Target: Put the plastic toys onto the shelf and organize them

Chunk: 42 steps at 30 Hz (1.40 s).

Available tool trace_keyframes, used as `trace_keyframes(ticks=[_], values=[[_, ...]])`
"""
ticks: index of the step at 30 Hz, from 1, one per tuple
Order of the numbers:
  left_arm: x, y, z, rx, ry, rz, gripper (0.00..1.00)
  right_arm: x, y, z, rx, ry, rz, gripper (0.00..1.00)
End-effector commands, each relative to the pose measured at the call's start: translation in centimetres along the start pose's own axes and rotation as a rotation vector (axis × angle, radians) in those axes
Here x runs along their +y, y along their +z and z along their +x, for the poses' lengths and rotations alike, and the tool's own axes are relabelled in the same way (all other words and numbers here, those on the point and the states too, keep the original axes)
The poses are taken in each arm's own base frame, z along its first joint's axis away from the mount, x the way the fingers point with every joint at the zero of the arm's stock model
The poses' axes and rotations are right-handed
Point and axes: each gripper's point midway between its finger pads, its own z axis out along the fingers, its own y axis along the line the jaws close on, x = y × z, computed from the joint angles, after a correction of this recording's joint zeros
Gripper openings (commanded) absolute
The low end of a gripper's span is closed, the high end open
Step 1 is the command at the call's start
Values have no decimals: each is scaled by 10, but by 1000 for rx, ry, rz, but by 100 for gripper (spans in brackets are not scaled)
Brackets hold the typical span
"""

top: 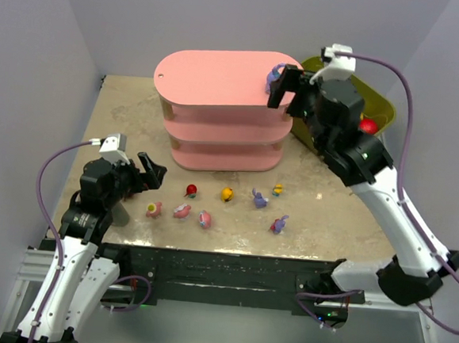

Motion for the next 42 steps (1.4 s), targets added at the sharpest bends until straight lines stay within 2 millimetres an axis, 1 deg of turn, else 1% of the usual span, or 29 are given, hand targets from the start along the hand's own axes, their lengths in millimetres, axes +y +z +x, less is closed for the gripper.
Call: trace_keyframes(ticks=[1,2,4,5,6,7,8,9,10,11,12,13,14,17,23,26,27,29,30,32,33,34,35,36,37,38,40,41,42], values=[[-11,-3,-14,-35,30,49,100,-4,-28,-1,-53,-7,-103,99],[-13,-3,-13,-33,31,60,100,-8,-28,21,-11,-22,-109,99],[-21,-3,-11,-21,45,113,100,-14,-44,27,-8,3,-133,97],[-25,-3,-10,-17,48,138,100,-19,-44,50,36,-8,-129,97],[-31,-3,-12,-27,54,170,100,-23,-54,51,34,9,-139,96],[-39,-3,-5,-2,47,227,100,-25,-57,60,52,28,-140,95],[-43,-3,-2,4,42,253,100,-31,-58,83,100,15,-132,95],[-49,-3,-5,-7,38,289,100,-32,-60,94,124,13,-143,93],[-56,-3,2,21,22,338,100,-36,-65,100,137,31,-136,92],[-59,-2,6,43,16,359,100,-45,-66,126,196,15,-114,91],[-63,-1,7,48,14,377,100,-47,-68,139,224,9,-116,87],[-64,-1,9,57,6,383,100,-47,-71,150,252,12,-134,85],[-65,1,10,60,4,387,100,-54,-72,175,305,-3,-120,84],[-77,1,13,67,-19,437,99,-60,-76,215,389,-18,-129,81],[-95,6,21,89,-72,511,97,-49,-74,264,474,21,-208,72],[-101,10,31,113,-112,525,95,-49,-68,279,510,41,-181,69],[-113,9,29,90,-130,572,94,-51,-66,280,510,46,-164,69],[-119,16,37,108,-158,568,93,-55,-63,284,512,67,-126,69],[-134,12,44,126,-161,604,93,-61,-60,284,500,69,-87,70],[-139,27,52,123,-175,538,93,-69,-59,282,487,93,-26,70],[-159,21,57,142,-173,569,93,-76,-57,279,463,99,13,70],[-159,30,56,115,-185,510,93,-79,-57,278,452,121,40,70],[-162,39,66,141,-182,475,93,-83,-59,278,449,128,61,70],[-178,37,66,151,-190,493,93,-86,-60,277,442,138,76,71],[-179,44,67,145,-195,458,93,-91,-60,273,419,156,106,72],[-184,50,81,182,-190,438,92,-96,-63,272,415,160,127,72],[-194,57,79,171,-203,414,90,-106,-67,267,386,180,177,73],[-199,61,92,197,-193,399,89,-109,-68,265,378,185,188,74],[-207,64,88,177,-204,389,88,-110,-70,263,369,192,193,74]])
